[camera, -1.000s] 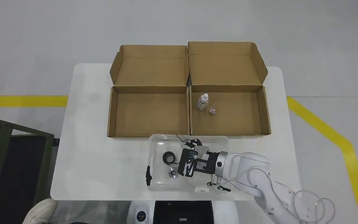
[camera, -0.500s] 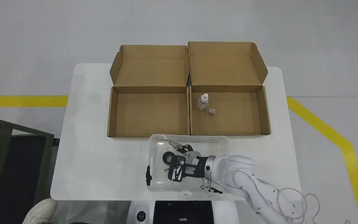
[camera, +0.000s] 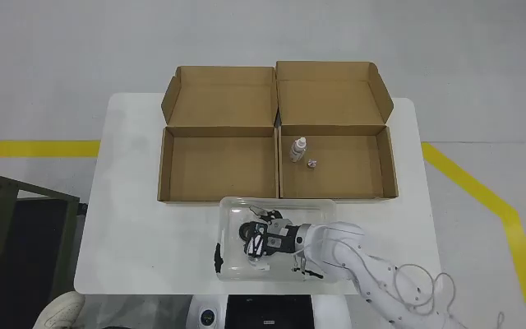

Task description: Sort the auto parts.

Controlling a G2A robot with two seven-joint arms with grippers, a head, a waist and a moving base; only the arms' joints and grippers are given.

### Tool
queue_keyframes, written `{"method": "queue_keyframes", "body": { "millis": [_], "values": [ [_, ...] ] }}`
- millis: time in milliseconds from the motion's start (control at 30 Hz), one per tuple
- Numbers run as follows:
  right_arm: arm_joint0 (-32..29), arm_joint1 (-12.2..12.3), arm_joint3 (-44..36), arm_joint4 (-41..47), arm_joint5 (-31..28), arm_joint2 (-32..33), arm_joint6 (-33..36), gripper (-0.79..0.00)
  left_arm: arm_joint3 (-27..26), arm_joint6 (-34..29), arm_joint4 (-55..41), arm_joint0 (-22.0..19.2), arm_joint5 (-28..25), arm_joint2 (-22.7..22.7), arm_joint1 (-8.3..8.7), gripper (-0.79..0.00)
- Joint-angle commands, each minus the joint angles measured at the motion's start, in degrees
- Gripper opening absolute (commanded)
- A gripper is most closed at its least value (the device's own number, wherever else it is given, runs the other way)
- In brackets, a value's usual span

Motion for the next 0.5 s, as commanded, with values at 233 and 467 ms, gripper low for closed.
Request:
{"method": "queue_keyframes", "body": {
  "millis": [233, 467],
  "values": [
    [2.64, -1.14, 3.21, 2.91, -0.44, -1.43, 0.25, -0.222, 0.0, 0.0, 0.0, 0.0, 0.0, 0.0, 0.0, 0.0],
    [4.16, -1.94, 5.34, 3.67, -0.42, -2.56, 0.56, -0.265, 0.0, 0.0, 0.0, 0.0, 0.0, 0.0, 0.0, 0.0]
  ]
}}
